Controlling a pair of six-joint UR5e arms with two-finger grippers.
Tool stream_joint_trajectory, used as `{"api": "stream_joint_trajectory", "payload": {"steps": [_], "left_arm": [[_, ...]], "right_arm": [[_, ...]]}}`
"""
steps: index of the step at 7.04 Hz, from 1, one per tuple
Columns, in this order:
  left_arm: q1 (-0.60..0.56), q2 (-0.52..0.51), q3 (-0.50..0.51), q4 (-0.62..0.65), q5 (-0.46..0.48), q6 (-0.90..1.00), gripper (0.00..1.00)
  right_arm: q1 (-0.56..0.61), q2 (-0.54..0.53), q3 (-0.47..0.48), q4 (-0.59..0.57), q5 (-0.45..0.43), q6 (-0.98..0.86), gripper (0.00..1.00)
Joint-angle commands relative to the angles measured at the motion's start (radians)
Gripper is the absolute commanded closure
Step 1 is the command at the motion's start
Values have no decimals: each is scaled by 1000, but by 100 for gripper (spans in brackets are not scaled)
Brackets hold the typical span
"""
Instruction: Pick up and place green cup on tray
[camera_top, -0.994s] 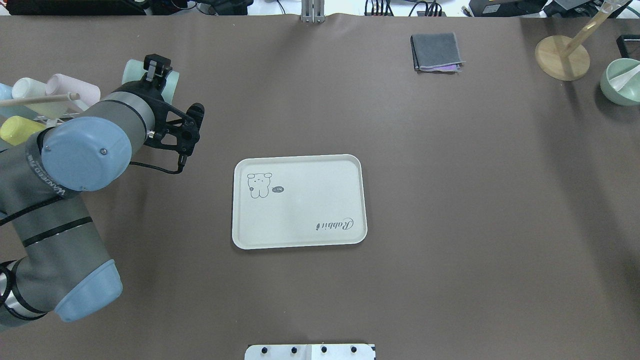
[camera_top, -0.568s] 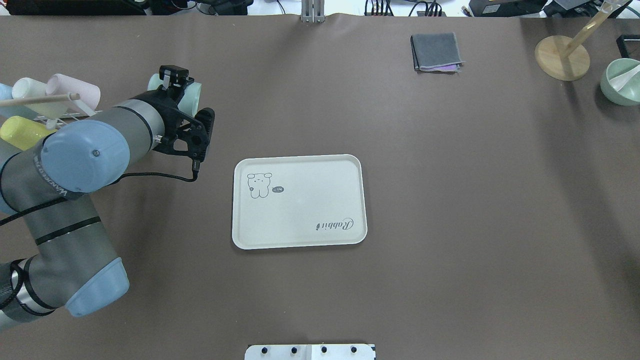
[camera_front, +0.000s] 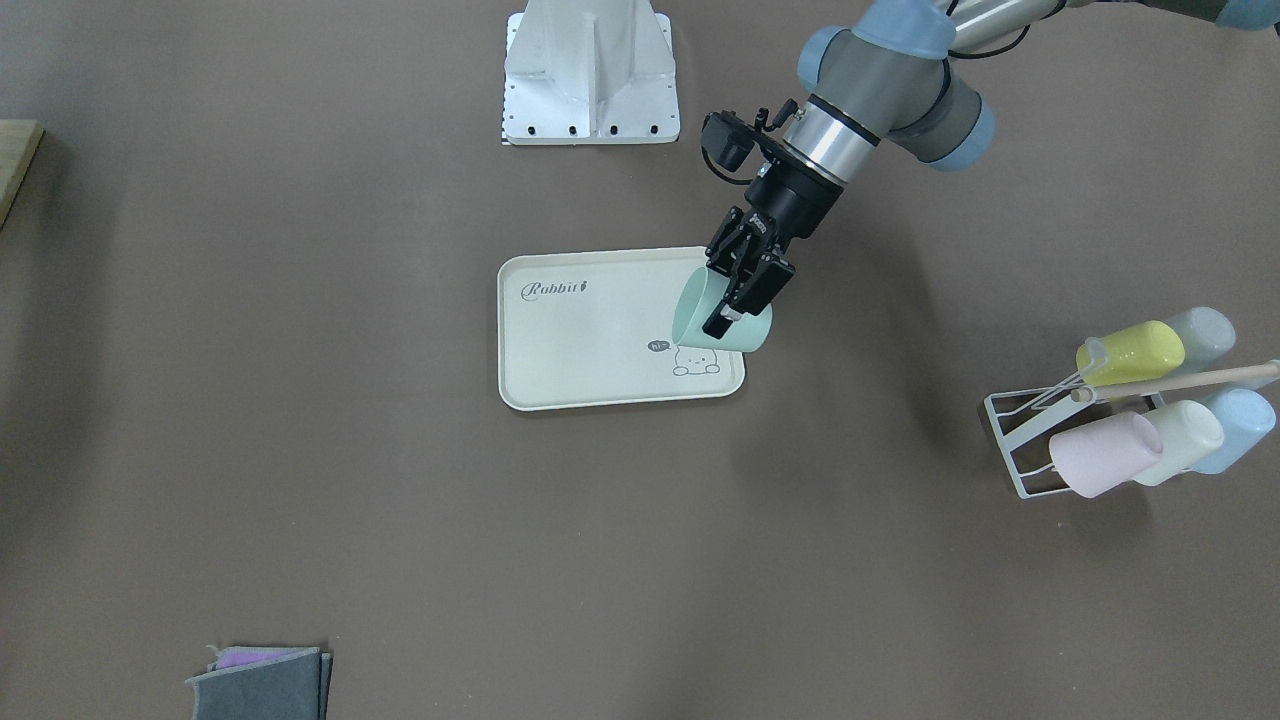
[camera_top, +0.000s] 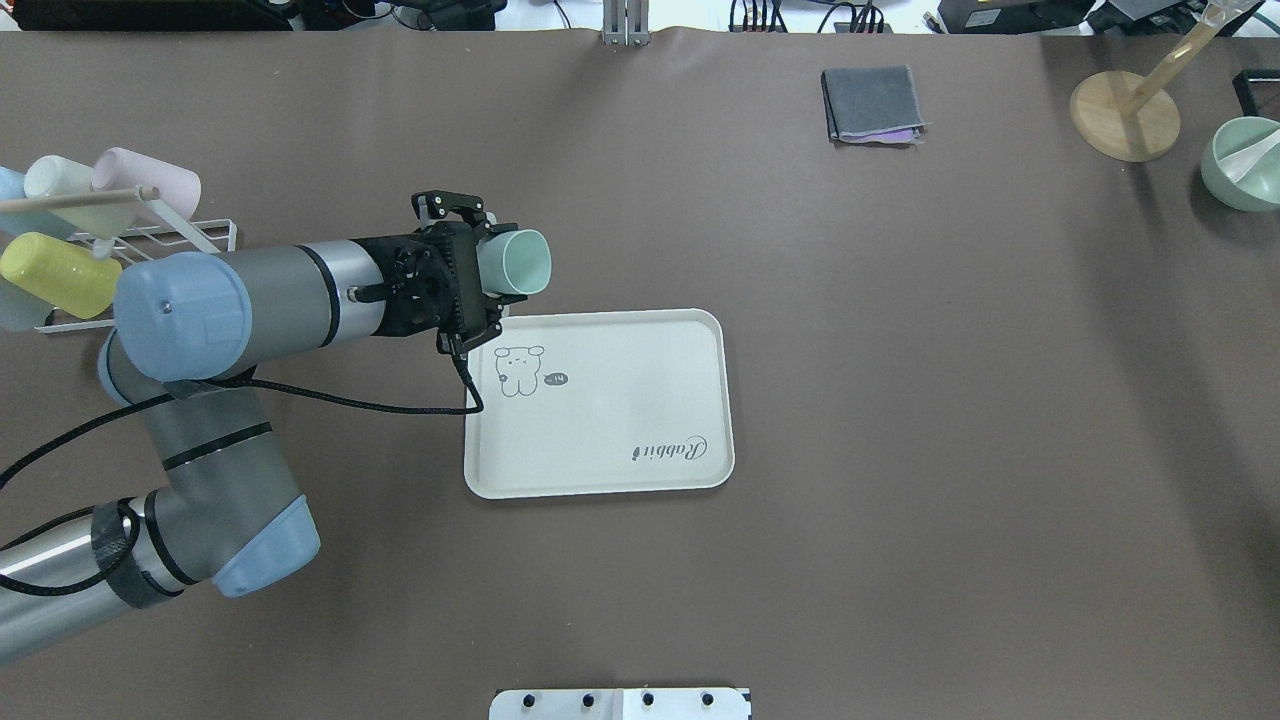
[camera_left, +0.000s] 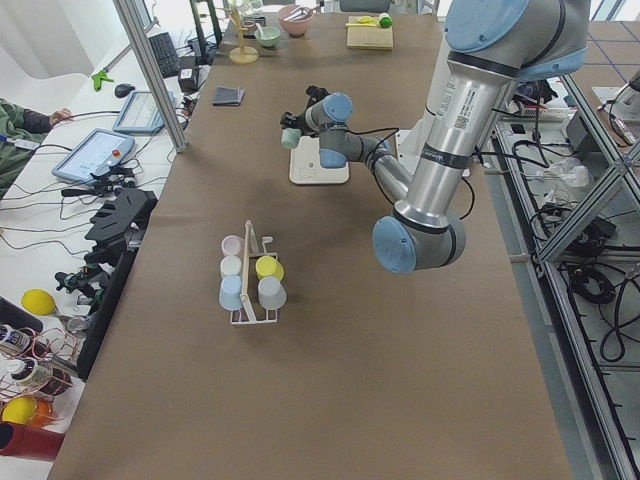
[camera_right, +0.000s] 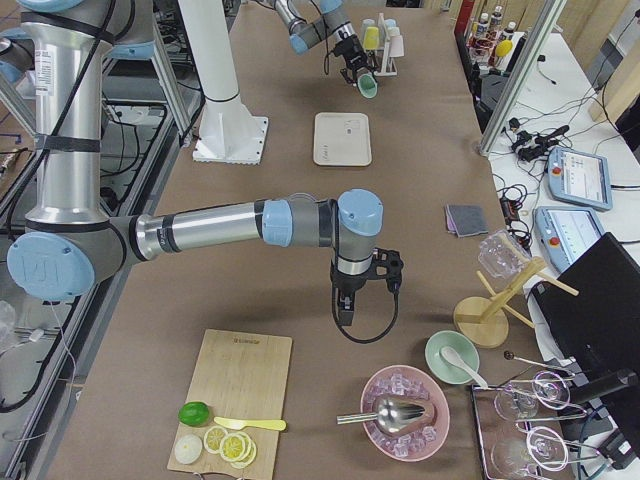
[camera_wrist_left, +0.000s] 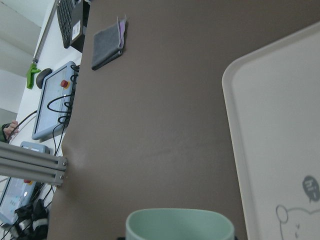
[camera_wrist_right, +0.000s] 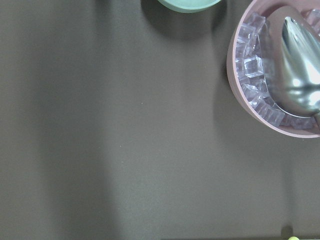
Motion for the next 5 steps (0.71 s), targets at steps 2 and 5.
{"api": "stream_joint_trajectory", "payload": {"steps": [2, 5], "left_arm": [[56, -101, 251, -350, -34, -213, 57], [103, -201, 484, -588, -23, -410, 57]], "right_arm": [[0, -2, -1, -1, -18, 0, 0], [-2, 0, 1, 0, -18, 0, 0]]}}
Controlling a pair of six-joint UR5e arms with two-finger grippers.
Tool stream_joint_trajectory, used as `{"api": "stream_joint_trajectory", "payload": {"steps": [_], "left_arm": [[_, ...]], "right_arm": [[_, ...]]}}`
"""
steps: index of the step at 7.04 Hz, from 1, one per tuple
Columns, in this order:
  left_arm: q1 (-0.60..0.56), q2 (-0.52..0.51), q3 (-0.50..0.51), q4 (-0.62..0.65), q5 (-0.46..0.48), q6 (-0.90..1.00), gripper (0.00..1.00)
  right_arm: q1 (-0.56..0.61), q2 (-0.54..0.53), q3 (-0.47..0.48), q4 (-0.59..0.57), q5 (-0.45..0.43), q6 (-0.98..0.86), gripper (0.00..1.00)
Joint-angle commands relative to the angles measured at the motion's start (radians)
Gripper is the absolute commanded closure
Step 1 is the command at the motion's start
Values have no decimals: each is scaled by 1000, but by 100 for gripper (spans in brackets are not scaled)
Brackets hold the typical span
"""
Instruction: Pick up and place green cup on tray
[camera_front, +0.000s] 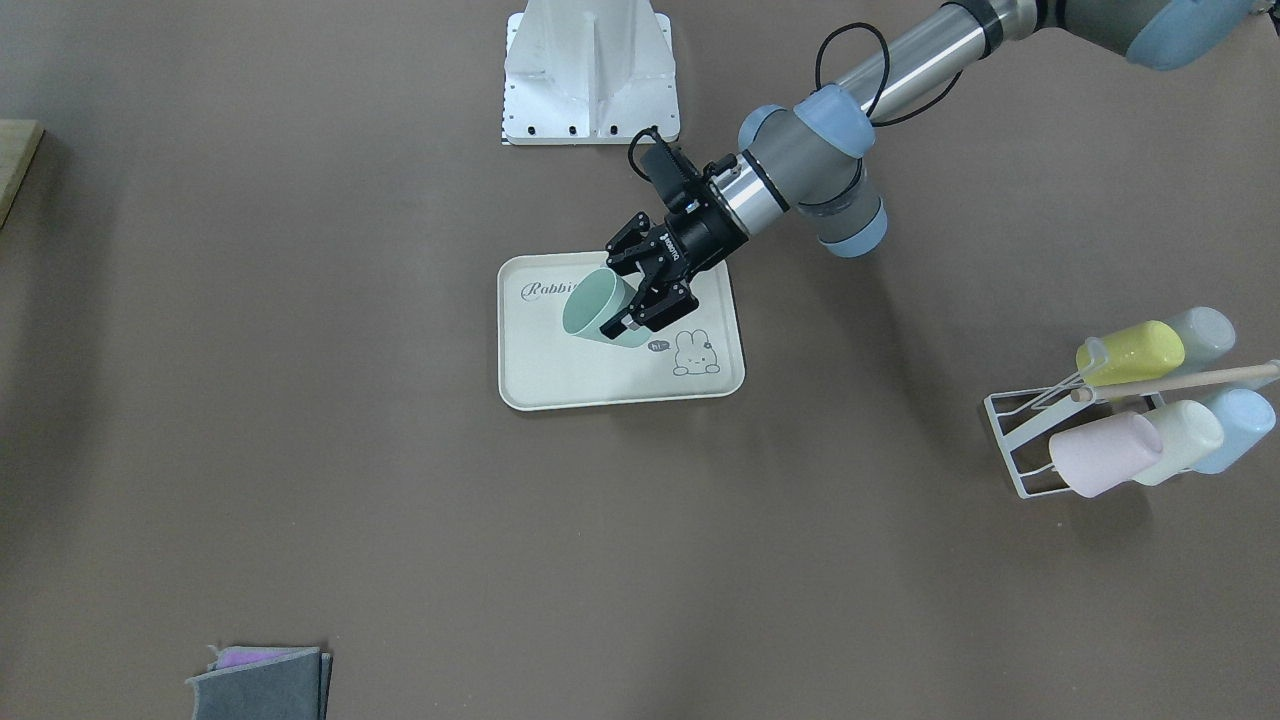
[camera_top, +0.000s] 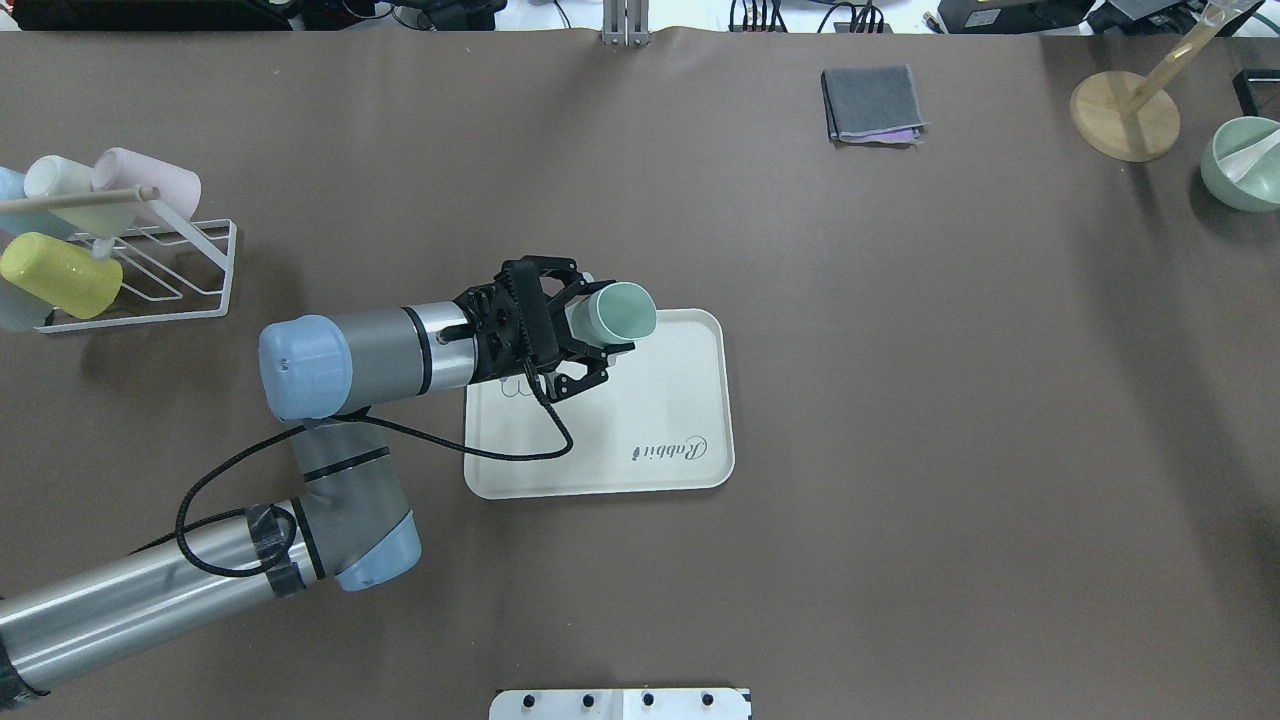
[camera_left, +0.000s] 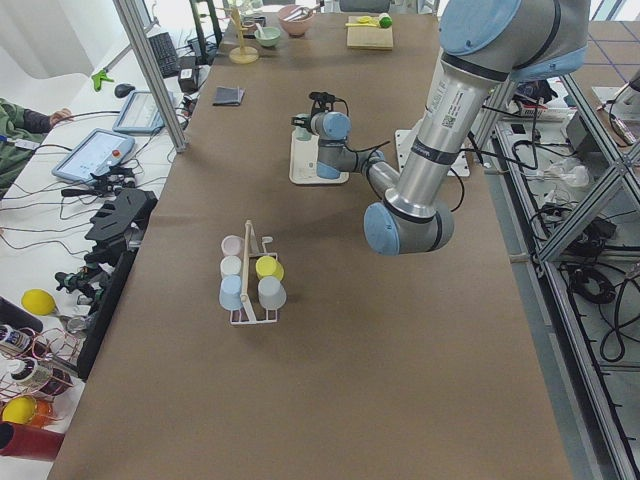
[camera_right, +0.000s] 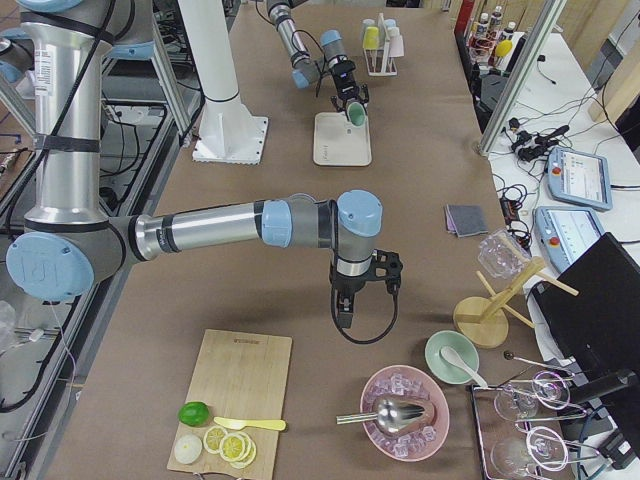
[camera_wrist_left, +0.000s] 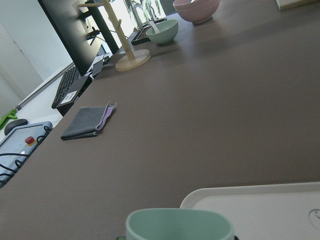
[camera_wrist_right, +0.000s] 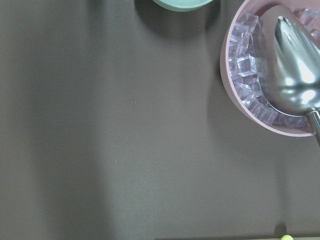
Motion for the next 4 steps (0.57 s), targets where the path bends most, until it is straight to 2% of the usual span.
{"api": "stream_joint_trajectory", "payload": {"steps": [1, 2, 3, 4], "left_arm": [[26, -29, 117, -166, 10, -132, 57], [39, -20, 134, -224, 48, -157, 56], [70, -17, 154, -274, 125, -176, 56], [91, -17, 170, -298, 152, -217, 56]], "right_arm": [[0, 1, 1, 1, 0, 0, 0], [0, 1, 1, 1, 0, 0, 0], [0, 1, 1, 1, 1, -2, 0], [0, 1, 4, 1, 1, 0, 0]]}}
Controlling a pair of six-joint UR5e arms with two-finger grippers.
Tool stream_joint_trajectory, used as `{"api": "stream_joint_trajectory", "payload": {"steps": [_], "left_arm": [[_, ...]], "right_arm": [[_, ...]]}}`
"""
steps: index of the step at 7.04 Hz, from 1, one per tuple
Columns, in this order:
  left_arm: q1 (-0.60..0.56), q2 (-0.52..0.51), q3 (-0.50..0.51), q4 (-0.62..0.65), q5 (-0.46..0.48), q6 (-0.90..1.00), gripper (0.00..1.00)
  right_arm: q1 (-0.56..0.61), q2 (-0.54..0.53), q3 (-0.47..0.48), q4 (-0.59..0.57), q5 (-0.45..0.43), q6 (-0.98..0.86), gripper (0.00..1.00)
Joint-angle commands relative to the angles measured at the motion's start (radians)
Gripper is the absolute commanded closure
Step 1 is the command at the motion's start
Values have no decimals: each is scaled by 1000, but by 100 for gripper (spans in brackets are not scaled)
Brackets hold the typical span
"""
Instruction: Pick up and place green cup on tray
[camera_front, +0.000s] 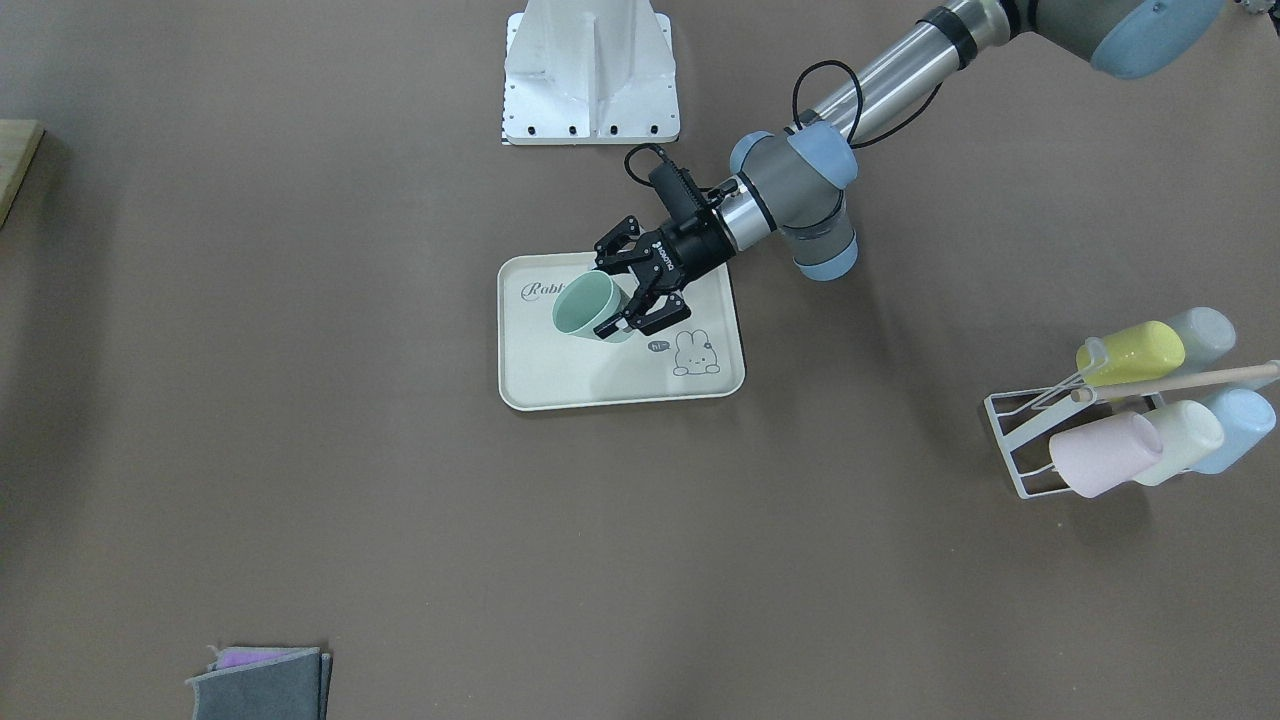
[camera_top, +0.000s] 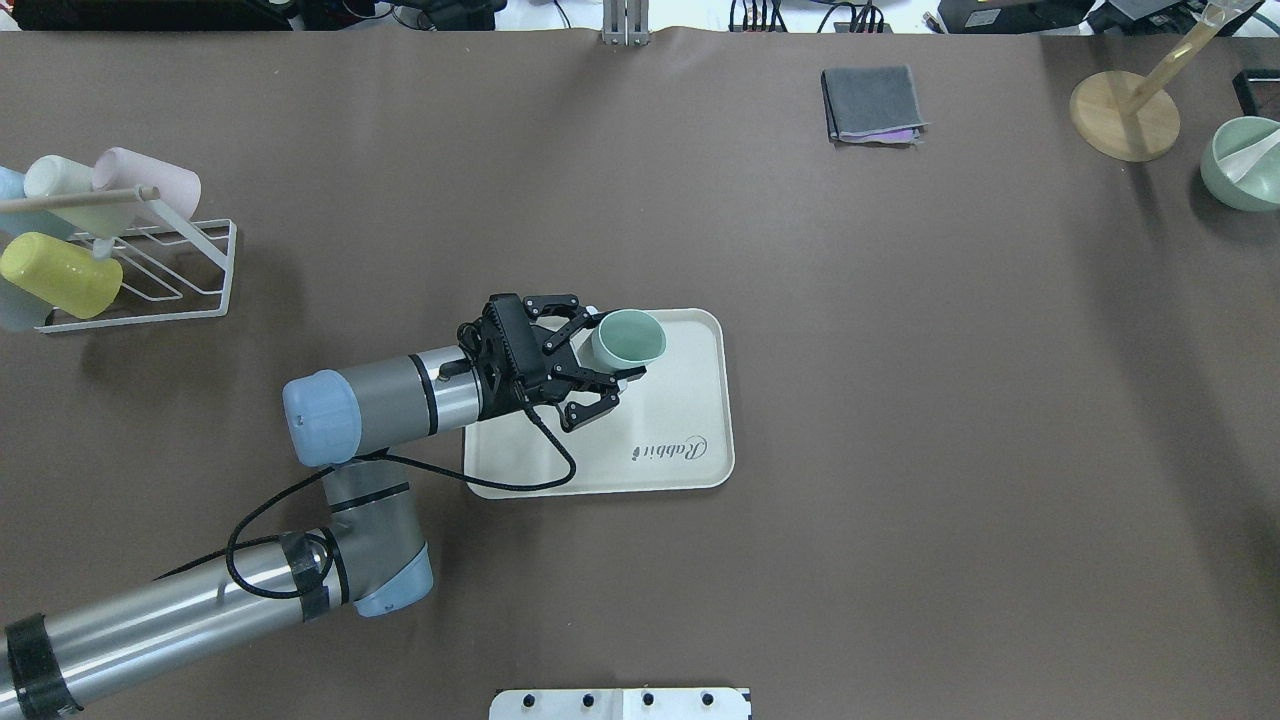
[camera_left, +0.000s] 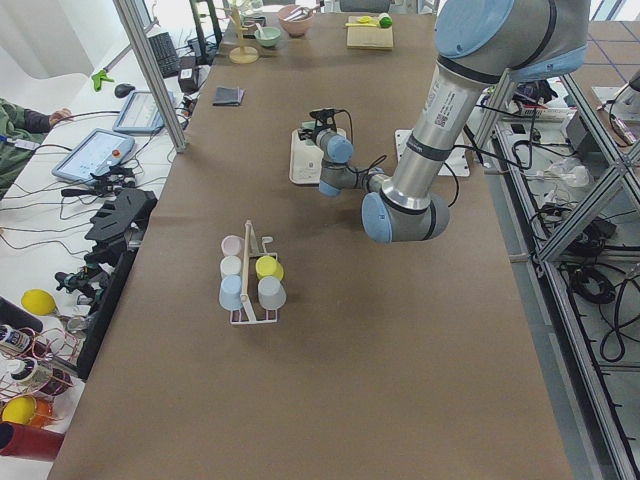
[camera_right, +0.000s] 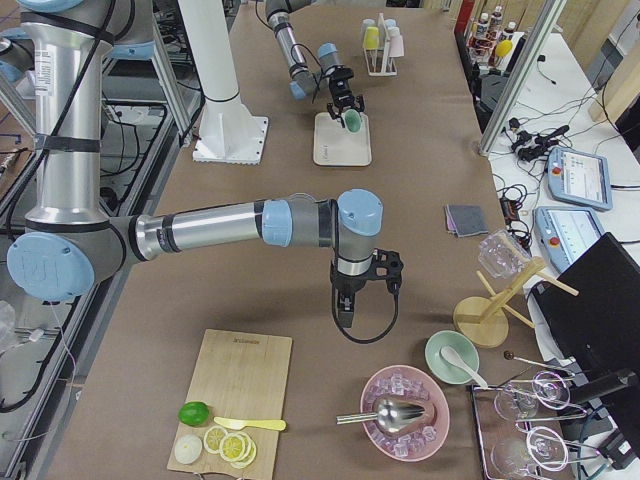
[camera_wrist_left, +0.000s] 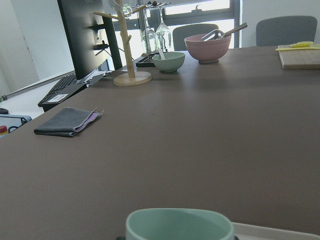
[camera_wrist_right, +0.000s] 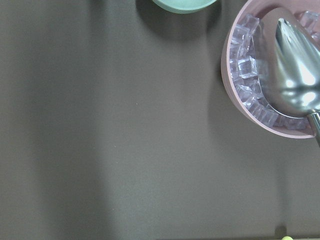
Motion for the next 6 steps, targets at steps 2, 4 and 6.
{"api": "stream_joint_trajectory", "payload": {"steps": [2, 4, 6], "left_arm": [[47, 5, 22, -47, 128, -73, 55], [55, 9, 22, -46, 133, -71, 55], [64, 26, 22, -38, 157, -74, 53]], "right_arm": [[0, 2, 7, 0, 1, 1, 0], [0, 2, 7, 0, 1, 1, 0], [0, 2, 7, 0, 1, 1, 0]]}}
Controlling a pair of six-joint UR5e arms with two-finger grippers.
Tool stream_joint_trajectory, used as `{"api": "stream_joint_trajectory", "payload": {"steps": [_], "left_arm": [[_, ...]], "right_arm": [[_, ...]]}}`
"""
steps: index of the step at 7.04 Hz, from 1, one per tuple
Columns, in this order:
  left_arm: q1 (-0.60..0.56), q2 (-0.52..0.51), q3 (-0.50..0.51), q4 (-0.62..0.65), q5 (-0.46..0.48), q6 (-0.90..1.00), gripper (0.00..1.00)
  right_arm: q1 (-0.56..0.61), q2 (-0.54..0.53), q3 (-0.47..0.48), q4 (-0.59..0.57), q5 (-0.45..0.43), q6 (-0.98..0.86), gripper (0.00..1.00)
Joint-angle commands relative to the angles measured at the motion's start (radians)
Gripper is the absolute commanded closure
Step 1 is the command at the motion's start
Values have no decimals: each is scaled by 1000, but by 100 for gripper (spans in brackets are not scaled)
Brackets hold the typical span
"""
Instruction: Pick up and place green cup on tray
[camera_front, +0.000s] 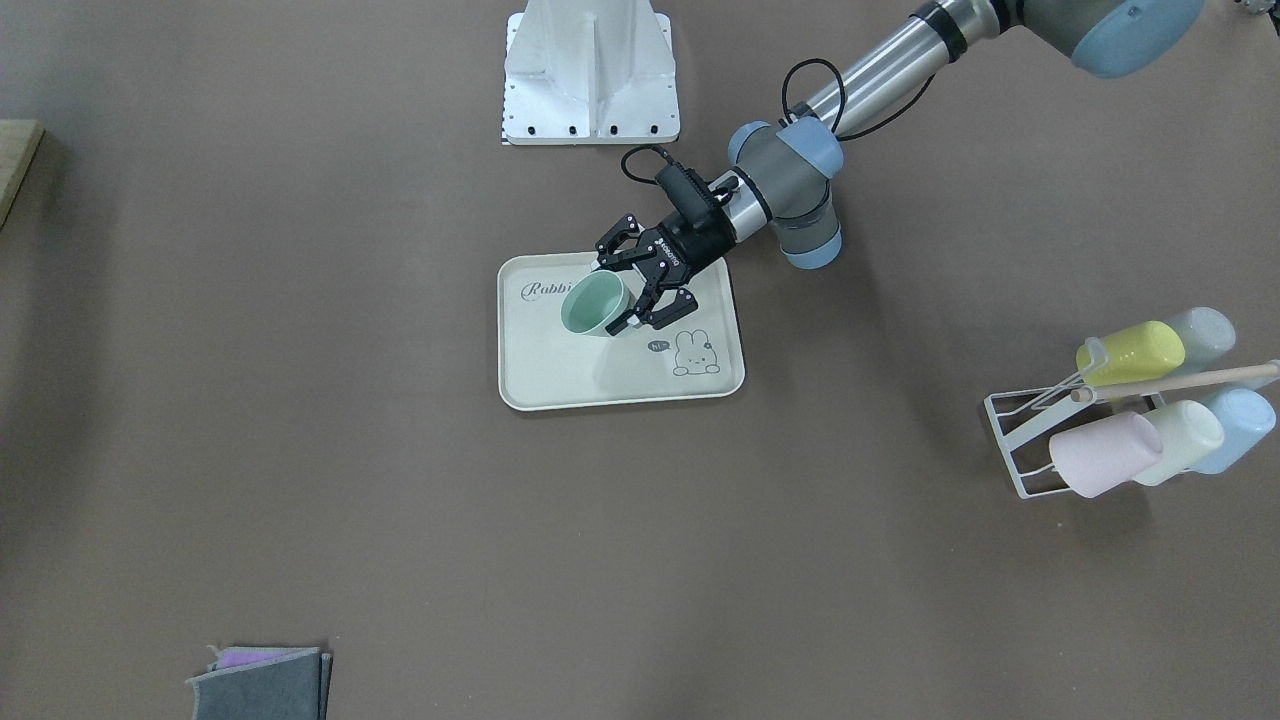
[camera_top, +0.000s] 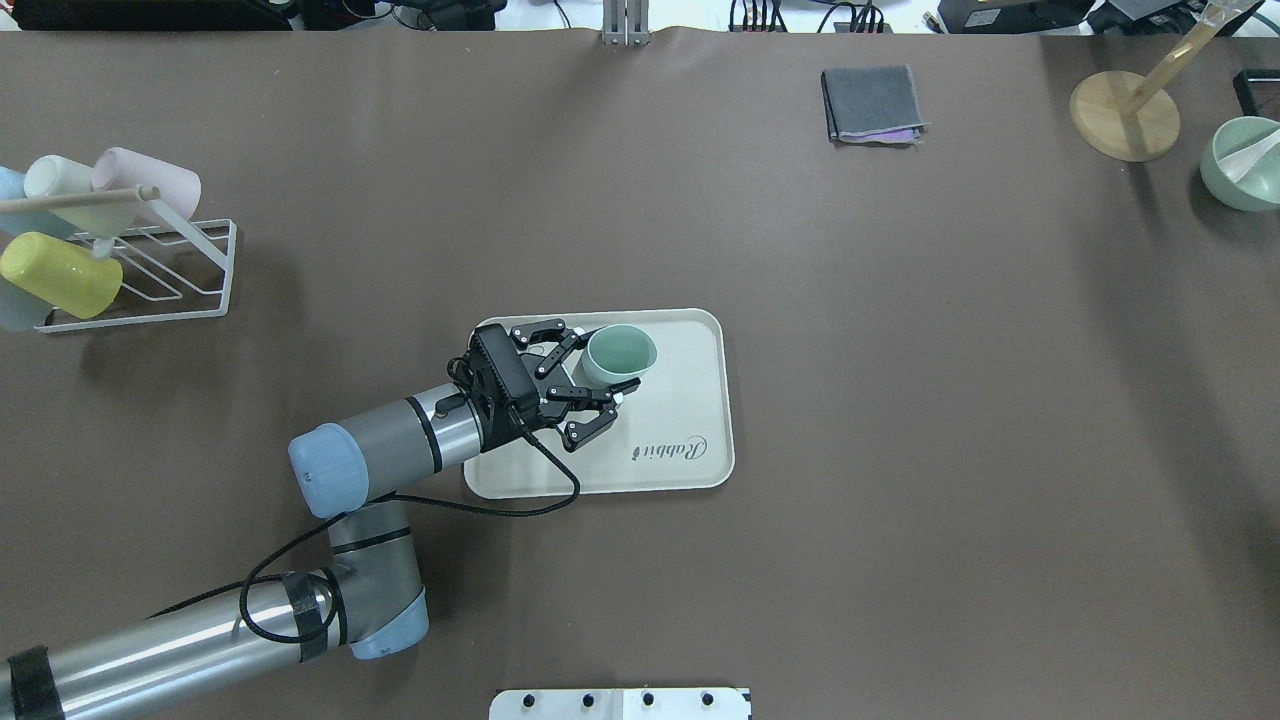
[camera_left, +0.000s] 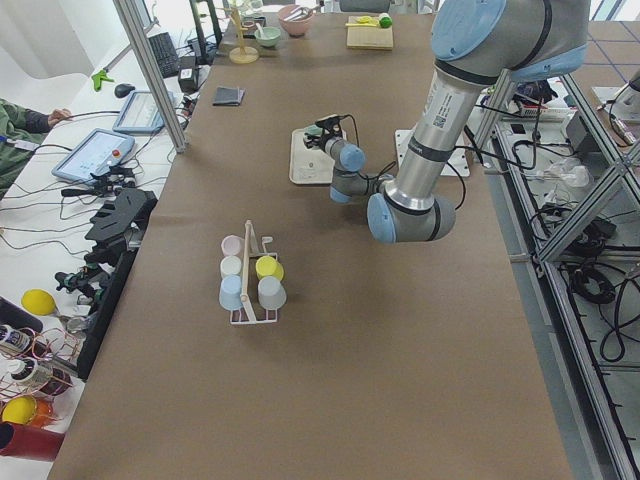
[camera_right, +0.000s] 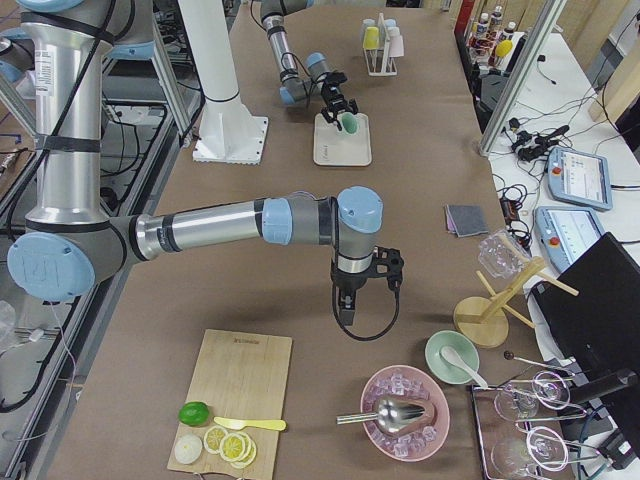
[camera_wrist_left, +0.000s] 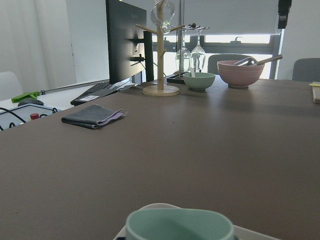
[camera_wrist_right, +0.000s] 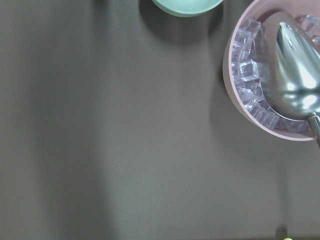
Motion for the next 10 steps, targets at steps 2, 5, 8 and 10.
{"api": "stream_joint_trajectory", "payload": {"steps": [2, 5, 8, 10], "left_arm": [[6, 9, 0, 15, 9, 0, 44], [5, 20, -3, 17, 7, 6, 2], [2, 47, -23, 15, 9, 6, 2], [2, 66, -124, 71, 10, 3, 2]], "right_arm": [[0, 0, 2, 0, 0, 0, 0], [0, 0, 2, 0, 0, 0, 0], [0, 0, 2, 0, 2, 0, 0], [0, 2, 2, 0, 2, 0, 0]]}}
